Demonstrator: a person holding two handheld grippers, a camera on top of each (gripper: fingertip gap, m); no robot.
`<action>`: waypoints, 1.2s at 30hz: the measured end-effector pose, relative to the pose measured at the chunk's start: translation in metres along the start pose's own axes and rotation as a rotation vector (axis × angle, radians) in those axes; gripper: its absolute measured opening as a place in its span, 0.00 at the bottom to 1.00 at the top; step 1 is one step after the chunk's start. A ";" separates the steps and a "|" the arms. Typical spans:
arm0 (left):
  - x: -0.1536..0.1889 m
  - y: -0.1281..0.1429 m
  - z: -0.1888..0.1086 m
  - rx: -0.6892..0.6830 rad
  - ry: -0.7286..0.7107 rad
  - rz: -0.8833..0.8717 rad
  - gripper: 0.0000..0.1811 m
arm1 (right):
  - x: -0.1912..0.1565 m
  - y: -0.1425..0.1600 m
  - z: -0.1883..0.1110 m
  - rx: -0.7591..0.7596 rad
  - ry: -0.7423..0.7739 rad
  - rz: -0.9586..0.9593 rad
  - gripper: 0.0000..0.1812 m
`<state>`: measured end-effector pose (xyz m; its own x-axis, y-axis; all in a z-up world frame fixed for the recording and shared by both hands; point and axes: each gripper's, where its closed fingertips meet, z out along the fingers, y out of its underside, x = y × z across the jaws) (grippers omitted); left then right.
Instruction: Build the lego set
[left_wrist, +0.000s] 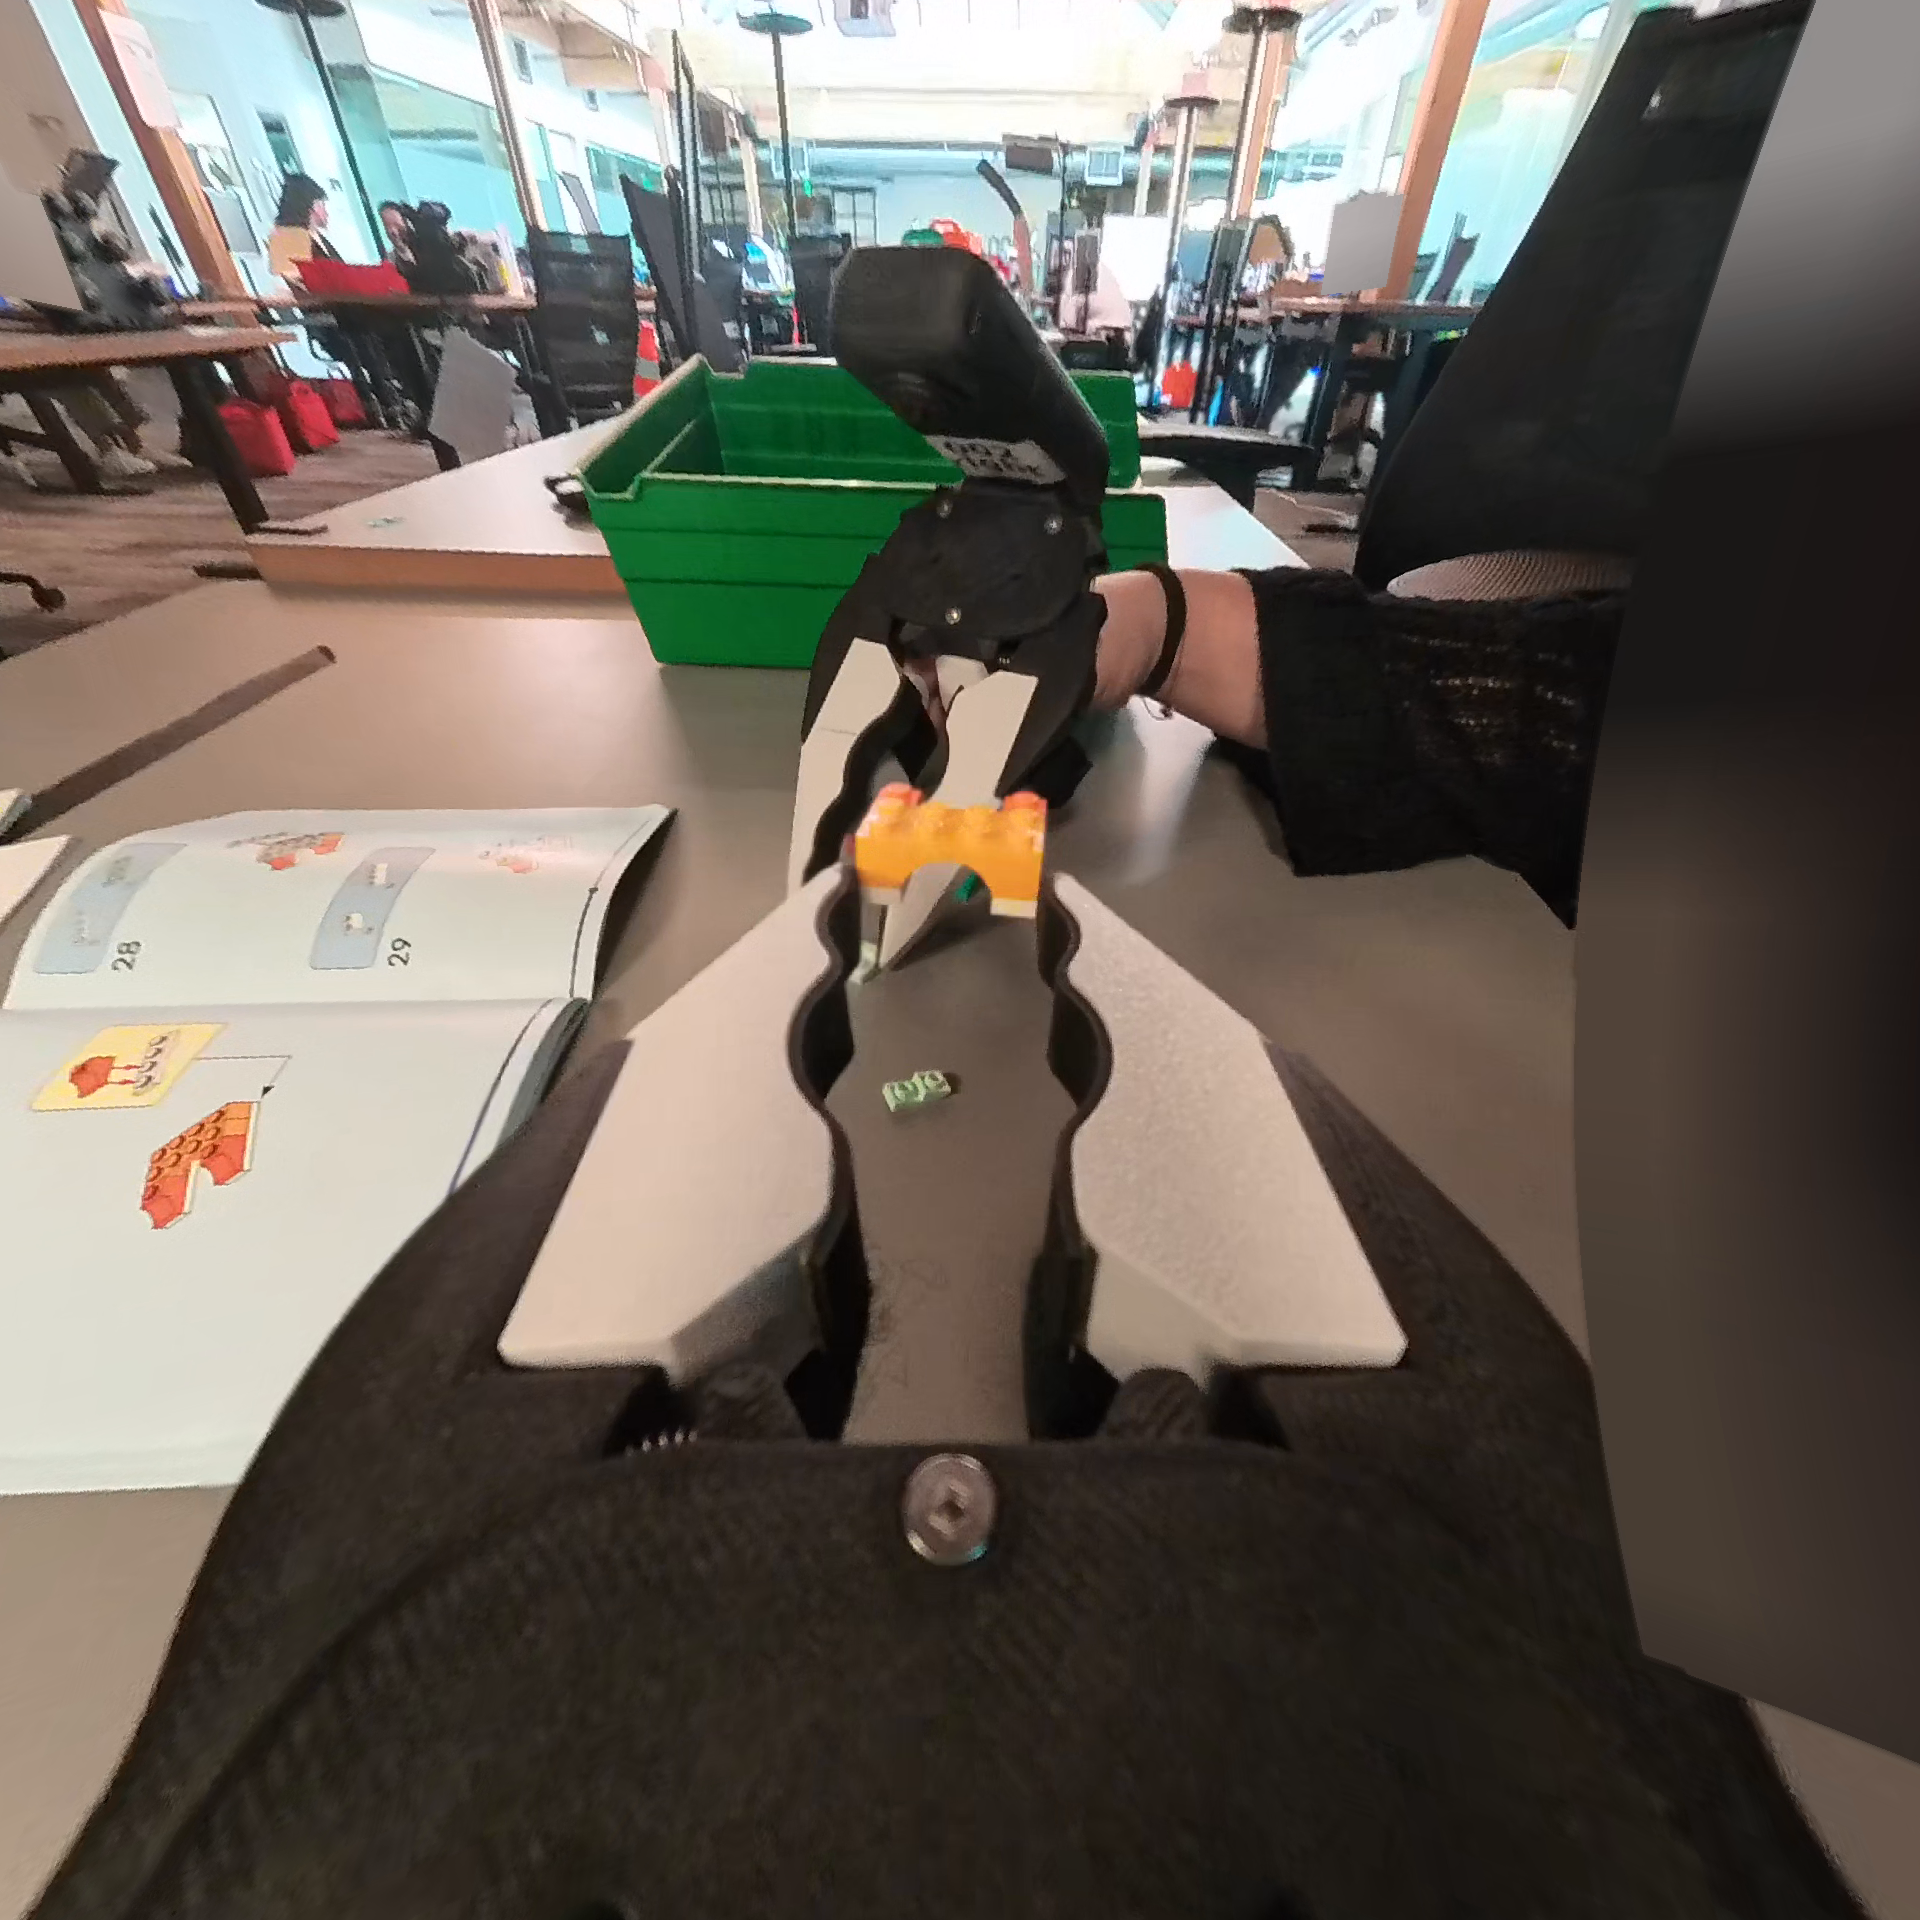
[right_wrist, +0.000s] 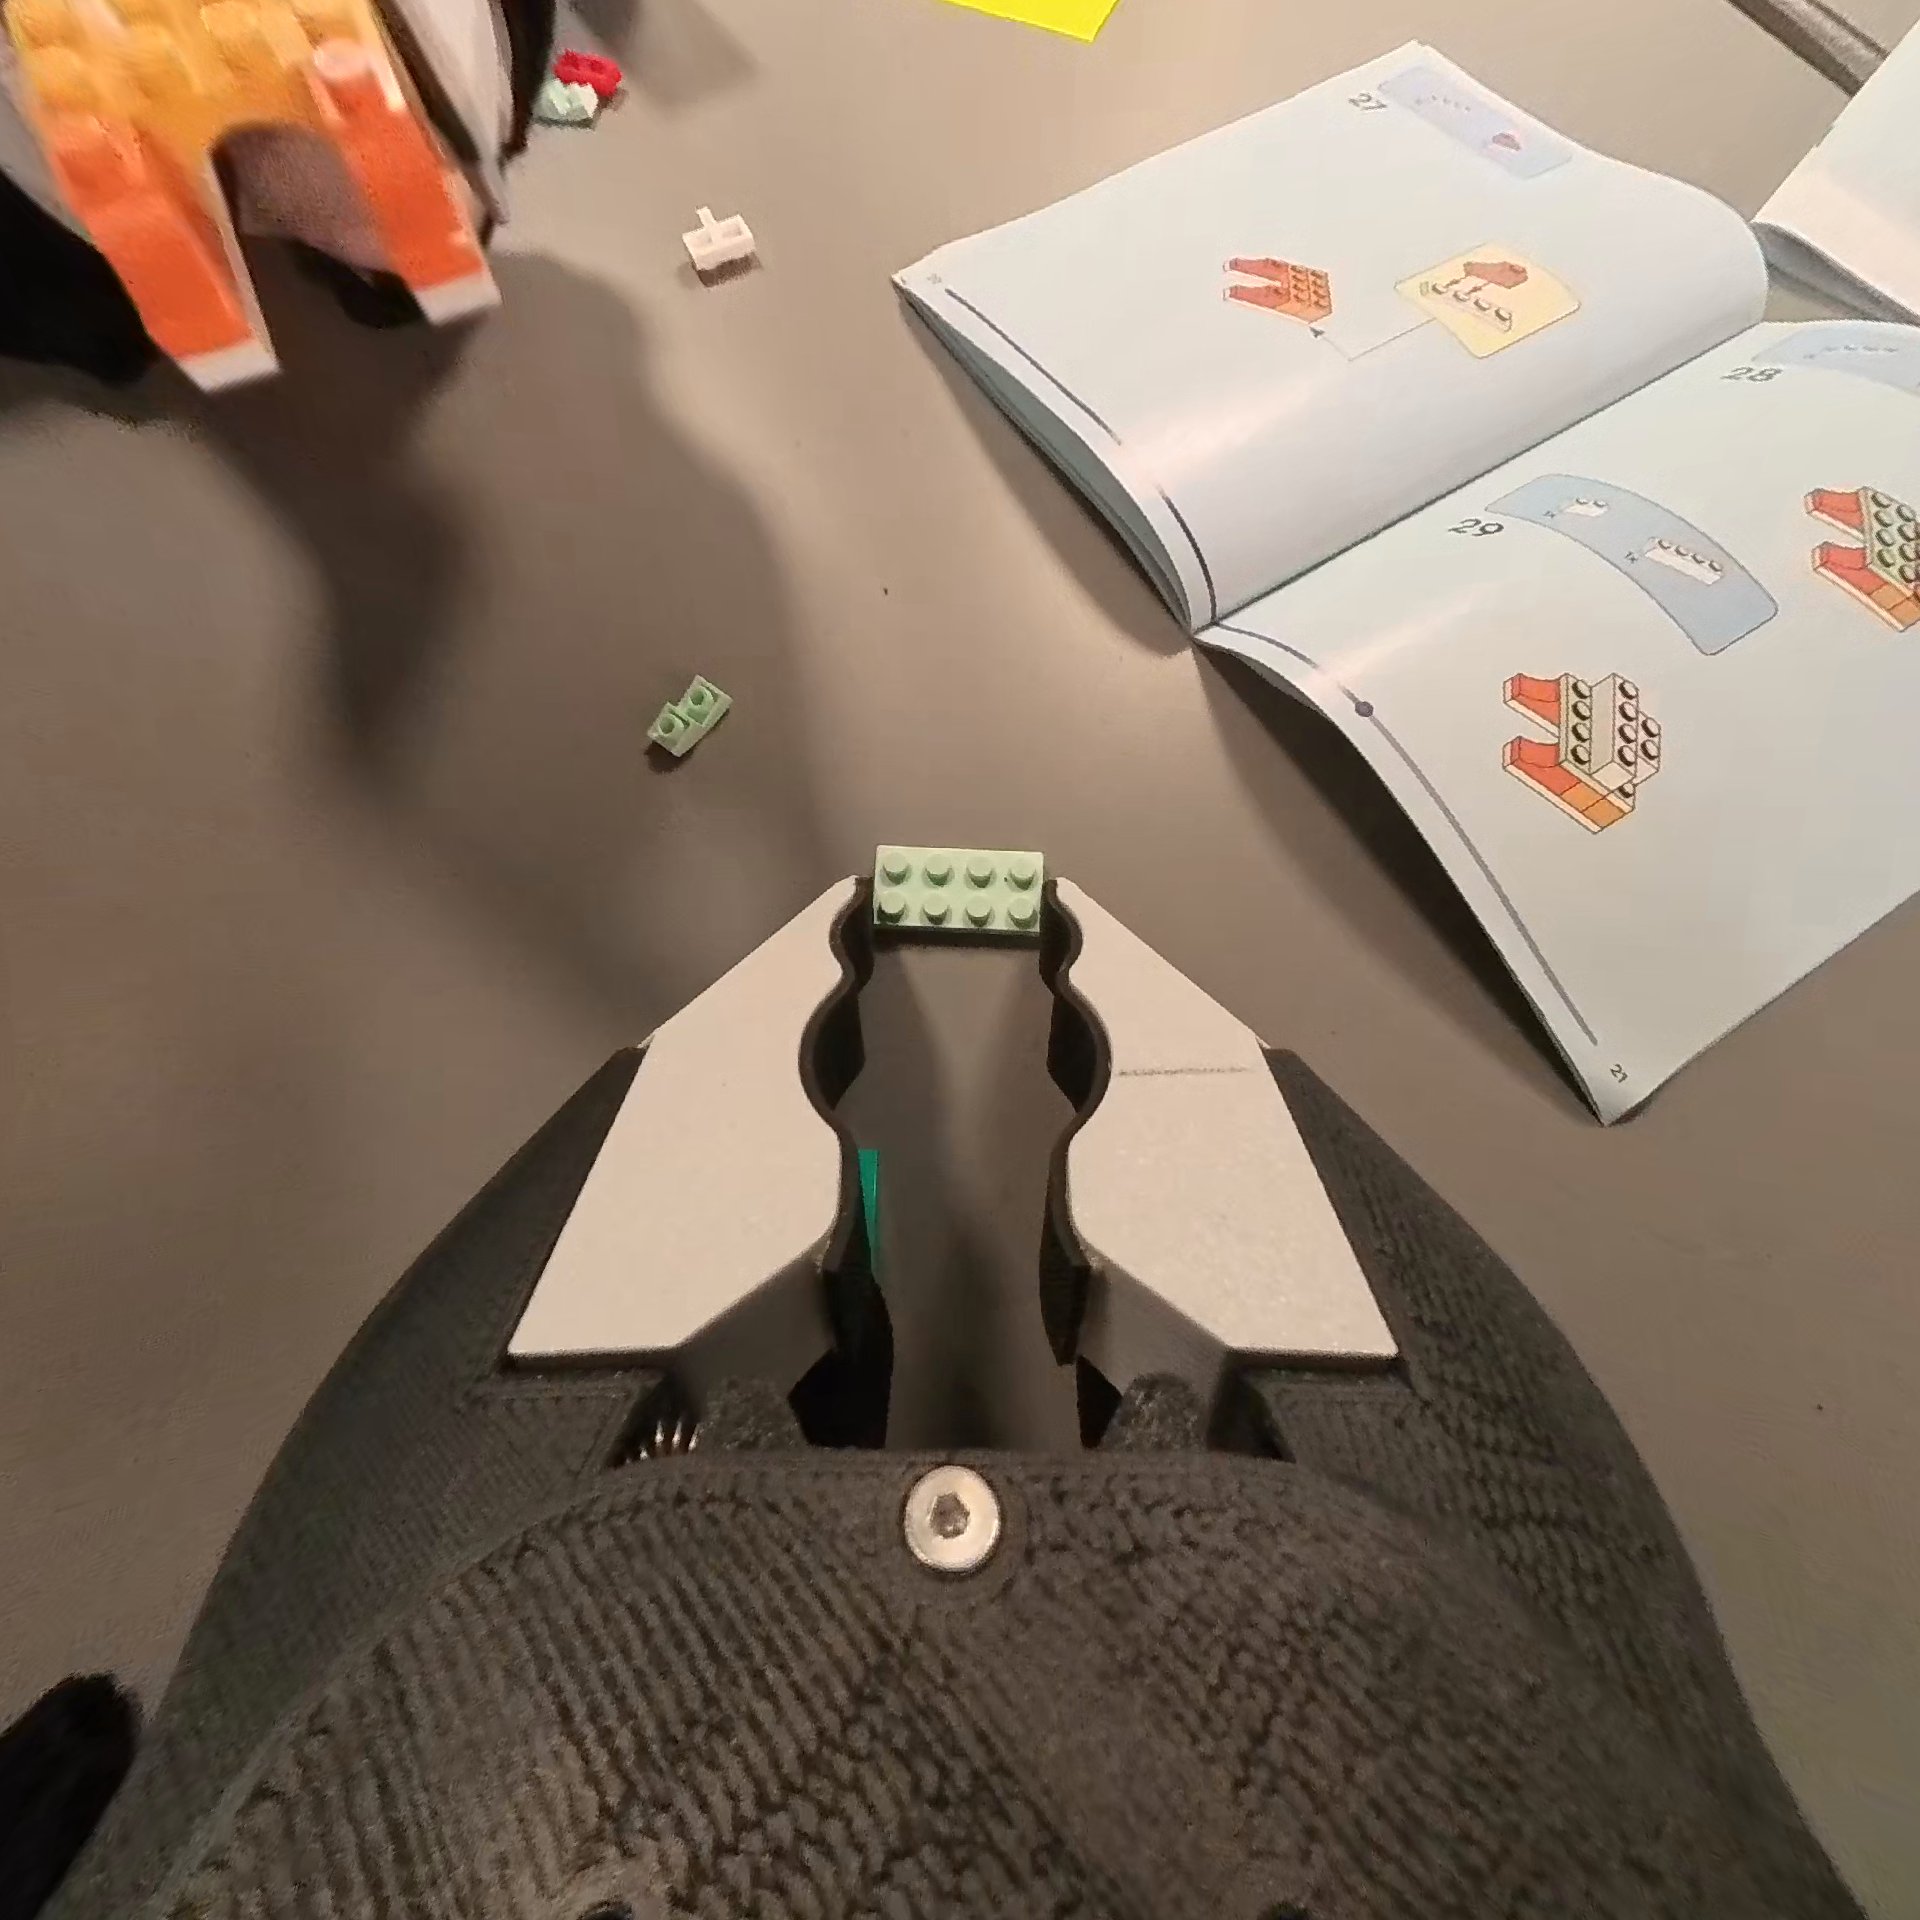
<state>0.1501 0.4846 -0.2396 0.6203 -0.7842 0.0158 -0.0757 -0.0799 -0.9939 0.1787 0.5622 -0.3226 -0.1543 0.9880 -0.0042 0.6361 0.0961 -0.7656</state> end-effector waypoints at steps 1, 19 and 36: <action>-0.001 -0.002 -0.001 0.015 -0.005 0.003 0.18 | 0.000 -0.001 0.000 0.003 0.005 -0.005 0.16; 0.012 -0.021 -0.015 0.183 0.047 0.054 0.18 | -0.082 -0.128 -0.055 0.309 -0.212 -0.157 0.16; 0.015 -0.020 -0.014 0.175 0.067 0.067 0.18 | -0.093 -0.121 -0.039 0.051 -0.226 -0.272 0.16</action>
<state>0.1501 0.4659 -0.2183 0.5650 -0.8236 -0.0494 0.0257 0.0774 -0.9967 0.1457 0.4634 -0.2040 -0.4802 0.8746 0.0663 0.5107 0.3403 -0.7896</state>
